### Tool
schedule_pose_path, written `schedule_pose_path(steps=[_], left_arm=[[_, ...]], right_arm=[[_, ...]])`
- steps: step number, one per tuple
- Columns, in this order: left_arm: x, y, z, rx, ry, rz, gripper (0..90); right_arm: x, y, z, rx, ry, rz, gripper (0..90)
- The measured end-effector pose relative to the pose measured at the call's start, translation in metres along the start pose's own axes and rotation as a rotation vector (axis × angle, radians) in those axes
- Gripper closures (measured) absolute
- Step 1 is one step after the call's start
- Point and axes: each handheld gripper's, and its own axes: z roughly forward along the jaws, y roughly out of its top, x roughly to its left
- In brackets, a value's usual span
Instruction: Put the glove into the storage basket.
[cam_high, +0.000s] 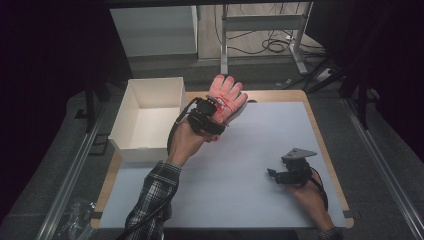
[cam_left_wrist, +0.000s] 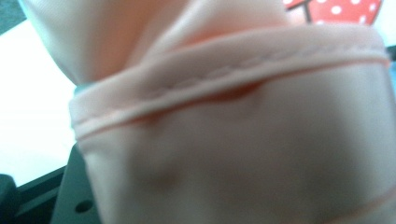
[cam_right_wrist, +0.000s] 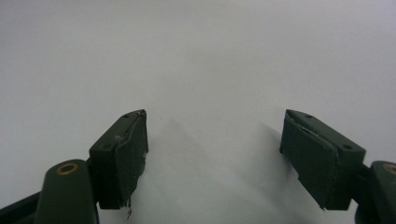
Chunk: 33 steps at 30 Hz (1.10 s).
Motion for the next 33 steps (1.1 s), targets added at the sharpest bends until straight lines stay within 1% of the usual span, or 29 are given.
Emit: schedule_pose_path(steps=[7, 14, 15, 19, 26, 33], left_arm=[[0.017, 0.008, -0.014, -0.01, 0.045, -0.027, 36.6], [0.037, 0.009, -0.025, -0.02, 0.088, -0.079, 36.7], [0.042, 0.008, -0.027, -0.023, 0.095, -0.092, 36.7], [0.054, 0.004, -0.033, -0.033, 0.117, -0.122, 36.7], [0.07, -0.006, -0.043, -0.046, 0.15, -0.164, 36.6], [0.087, -0.02, -0.052, -0.053, 0.183, -0.205, 36.5]], right_arm=[[0.0, 0.0, 0.0, 0.0, 0.0, 0.0, 23.5], [0.0, 0.0, 0.0, 0.0, 0.0, 0.0, 23.5], [0.0, 0.0, 0.0, 0.0, 0.0, 0.0, 23.5], [0.0, 0.0, 0.0, 0.0, 0.0, 0.0, 23.5], [0.0, 0.0, 0.0, -0.001, 0.0, 0.001, 23.5], [0.0, 0.0, 0.0, -0.001, -0.001, -0.002, 23.5]])
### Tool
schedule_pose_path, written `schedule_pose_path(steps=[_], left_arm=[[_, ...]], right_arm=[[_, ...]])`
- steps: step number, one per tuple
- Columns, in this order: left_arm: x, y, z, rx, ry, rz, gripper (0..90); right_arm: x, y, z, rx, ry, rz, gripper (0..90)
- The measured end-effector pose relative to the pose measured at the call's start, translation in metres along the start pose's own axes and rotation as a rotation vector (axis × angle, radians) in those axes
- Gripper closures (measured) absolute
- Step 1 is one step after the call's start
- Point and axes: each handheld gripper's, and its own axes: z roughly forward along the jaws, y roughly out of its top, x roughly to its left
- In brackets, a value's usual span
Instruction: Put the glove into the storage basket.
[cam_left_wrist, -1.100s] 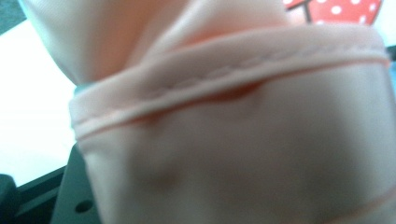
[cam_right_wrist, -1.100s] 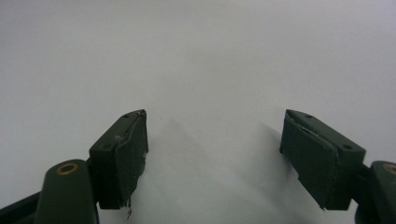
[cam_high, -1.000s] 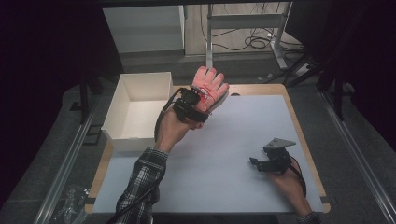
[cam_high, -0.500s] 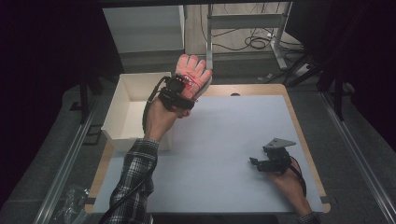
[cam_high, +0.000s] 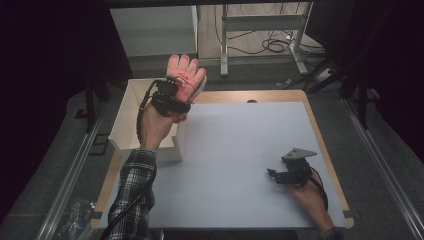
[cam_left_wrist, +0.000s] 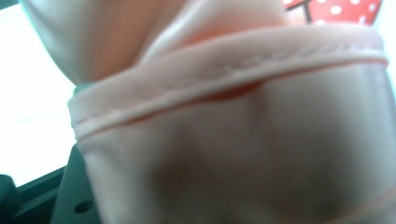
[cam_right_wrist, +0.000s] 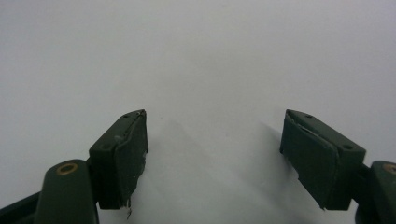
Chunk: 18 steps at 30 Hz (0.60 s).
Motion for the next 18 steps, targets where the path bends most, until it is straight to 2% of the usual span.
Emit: schedule_pose_path(steps=[5, 8, 18], left_arm=[[0.013, -0.007, -0.003, 0.0, 0.016, -0.028, 36.5], [0.023, -0.013, -0.004, -0.006, 0.028, -0.065, 36.4], [0.052, -0.032, -0.003, 0.001, 0.07, -0.14, 36.1]], right_arm=[[0.0, 0.0, 0.0, 0.0, 0.0, 0.001, 23.5], [0.0, 0.0, 0.0, 0.0, -0.001, 0.001, 23.5], [0.0, 0.0, 0.0, 0.0, 0.001, 0.001, 23.5]])
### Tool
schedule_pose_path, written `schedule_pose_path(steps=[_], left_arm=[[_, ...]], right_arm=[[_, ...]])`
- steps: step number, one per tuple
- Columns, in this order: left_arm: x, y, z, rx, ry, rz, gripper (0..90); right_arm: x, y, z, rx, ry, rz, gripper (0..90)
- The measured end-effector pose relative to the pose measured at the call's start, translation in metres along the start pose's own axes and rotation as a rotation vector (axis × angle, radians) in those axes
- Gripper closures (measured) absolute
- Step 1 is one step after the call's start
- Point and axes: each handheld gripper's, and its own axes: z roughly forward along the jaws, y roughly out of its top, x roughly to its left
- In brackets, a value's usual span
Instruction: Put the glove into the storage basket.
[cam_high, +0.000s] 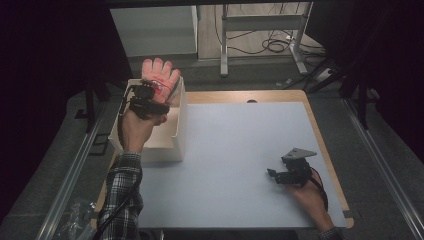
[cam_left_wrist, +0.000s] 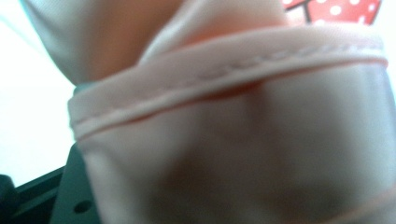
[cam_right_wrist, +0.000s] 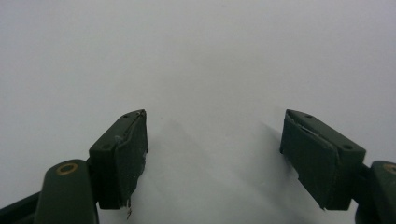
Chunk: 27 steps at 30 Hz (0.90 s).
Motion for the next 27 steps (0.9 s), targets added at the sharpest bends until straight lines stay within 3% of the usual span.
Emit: schedule_pose_path(steps=[10, 27], left_arm=[[0.017, -0.017, 0.021, 0.007, 0.017, -0.058, 35.9], [0.027, -0.037, 0.065, 0.064, 0.052, -0.092, 34.9]], right_arm=[[0.0, 0.0, 0.0, 0.0, -0.001, 0.0, 23.5], [0.0, 0.0, 0.0, 0.0, -0.001, 0.0, 23.5]])
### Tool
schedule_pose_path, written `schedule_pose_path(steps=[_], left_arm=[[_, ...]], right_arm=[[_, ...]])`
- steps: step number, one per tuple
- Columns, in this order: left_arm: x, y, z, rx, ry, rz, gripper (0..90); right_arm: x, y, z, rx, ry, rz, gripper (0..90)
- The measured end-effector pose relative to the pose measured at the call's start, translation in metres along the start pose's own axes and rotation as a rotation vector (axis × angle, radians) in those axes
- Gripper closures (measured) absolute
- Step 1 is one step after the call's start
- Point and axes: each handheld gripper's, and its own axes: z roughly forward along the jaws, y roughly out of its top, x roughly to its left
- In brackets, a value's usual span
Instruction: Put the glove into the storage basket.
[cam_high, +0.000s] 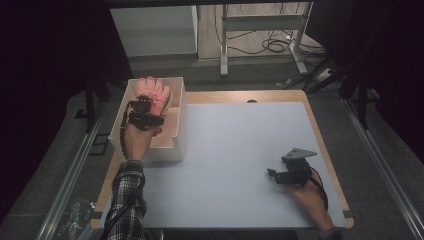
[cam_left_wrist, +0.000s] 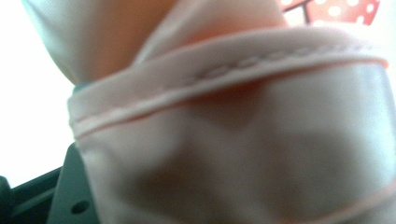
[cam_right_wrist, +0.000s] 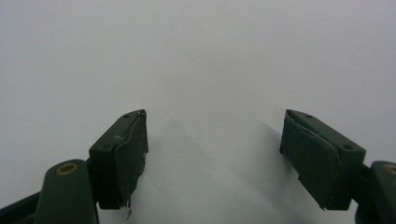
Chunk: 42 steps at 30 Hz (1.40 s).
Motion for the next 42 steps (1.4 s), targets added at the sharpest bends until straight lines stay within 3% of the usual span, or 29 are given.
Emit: schedule_pose_path(steps=[8, 16, 25, 30, 37, 42], left_arm=[[0.002, -0.002, 0.011, 0.04, 0.011, -0.004, 34.4], [-0.011, 0.002, 0.02, 0.083, 0.002, 0.022, 33.8], [-0.024, 0.009, 0.034, 0.176, 0.008, 0.048, 32.4], [-0.028, 0.013, 0.038, 0.206, -0.006, 0.039, 31.0], [-0.026, 0.014, 0.047, 0.272, -0.06, -0.006, 17.8], [-0.026, 0.013, 0.045, 0.259, -0.064, -0.001, 11.2]], right_arm=[[0.0, 0.0, 0.0, 0.0, 0.0, 0.0, 23.5], [0.0, 0.0, 0.0, 0.0, 0.0, 0.0, 23.5], [0.0, 0.0, 0.0, 0.0, 0.0, 0.0, 23.5], [0.0, 0.0, 0.0, 0.0, 0.0, -0.001, 23.5], [0.0, 0.0, 0.0, 0.0, 0.0, 0.0, 23.5], [0.0, 0.0, 0.0, 0.0, 0.0, -0.001, 23.5]])
